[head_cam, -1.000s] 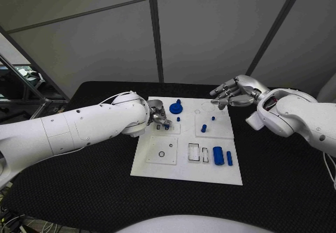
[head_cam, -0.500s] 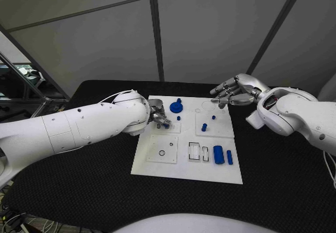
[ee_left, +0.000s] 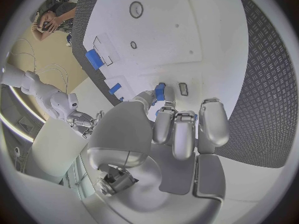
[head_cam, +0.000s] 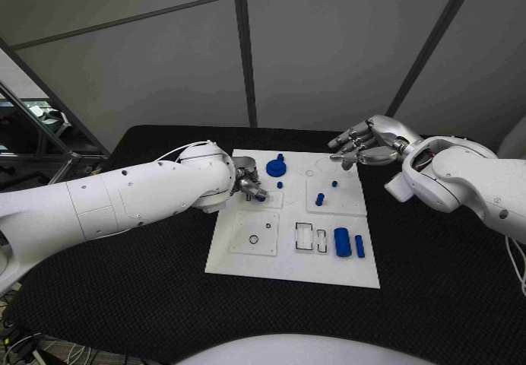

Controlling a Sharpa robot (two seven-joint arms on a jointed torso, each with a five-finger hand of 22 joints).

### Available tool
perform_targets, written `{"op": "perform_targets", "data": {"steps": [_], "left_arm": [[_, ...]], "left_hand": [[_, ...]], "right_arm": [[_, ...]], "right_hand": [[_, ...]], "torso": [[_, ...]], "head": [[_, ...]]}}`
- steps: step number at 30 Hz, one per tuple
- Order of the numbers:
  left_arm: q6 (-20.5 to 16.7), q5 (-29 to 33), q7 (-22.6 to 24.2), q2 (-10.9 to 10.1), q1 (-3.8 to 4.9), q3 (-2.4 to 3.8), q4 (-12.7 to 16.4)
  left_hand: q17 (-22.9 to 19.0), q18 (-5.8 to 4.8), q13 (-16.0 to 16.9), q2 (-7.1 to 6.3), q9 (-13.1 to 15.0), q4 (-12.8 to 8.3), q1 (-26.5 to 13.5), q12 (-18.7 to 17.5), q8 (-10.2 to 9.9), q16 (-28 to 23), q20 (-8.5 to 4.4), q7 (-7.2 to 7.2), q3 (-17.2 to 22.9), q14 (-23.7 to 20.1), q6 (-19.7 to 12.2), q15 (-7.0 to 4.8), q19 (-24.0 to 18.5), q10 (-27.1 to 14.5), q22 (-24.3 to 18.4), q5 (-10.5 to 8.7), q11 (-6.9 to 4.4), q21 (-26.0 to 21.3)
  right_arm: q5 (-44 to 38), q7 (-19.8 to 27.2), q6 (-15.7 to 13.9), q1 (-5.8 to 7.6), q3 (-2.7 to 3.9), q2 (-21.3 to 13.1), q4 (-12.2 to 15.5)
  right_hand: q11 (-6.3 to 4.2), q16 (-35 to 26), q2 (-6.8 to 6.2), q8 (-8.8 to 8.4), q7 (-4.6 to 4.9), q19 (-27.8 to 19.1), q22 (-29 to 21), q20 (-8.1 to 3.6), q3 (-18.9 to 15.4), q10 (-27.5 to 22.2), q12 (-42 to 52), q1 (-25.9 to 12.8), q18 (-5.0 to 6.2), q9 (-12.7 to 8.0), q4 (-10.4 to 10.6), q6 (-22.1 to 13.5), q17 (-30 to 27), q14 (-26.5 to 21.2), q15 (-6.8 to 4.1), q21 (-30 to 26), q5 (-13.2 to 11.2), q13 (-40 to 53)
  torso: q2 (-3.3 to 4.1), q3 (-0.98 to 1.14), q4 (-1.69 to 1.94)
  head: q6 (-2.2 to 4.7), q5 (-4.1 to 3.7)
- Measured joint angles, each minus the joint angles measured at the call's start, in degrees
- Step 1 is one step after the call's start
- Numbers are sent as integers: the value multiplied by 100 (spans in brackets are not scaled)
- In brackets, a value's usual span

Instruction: Assemble the parts on the task board

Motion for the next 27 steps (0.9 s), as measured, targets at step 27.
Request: {"op": "perform_targets", "data": {"steps": [27], "left_arm": [[151, 13, -22, 205, 7, 10, -301]], "left_hand": [[0, 0, -1, 99, 167, -574, -641, -18, -16, 0, -32, -40, 710, 24, 102, -19, 32, -24, 56, -1219, -23, 0]], "right_arm": [[-5, 9, 28, 0, 0, 21, -18]], "right_hand": [[0, -32, 24, 0, 0, 0, -10, 0, 0, 0, 0, -24, 1, 0, 0, 0, 1, 0, 0, -29, 0, -8]], "torso": [[4, 3, -7]], "head": [[-30, 3]]}}
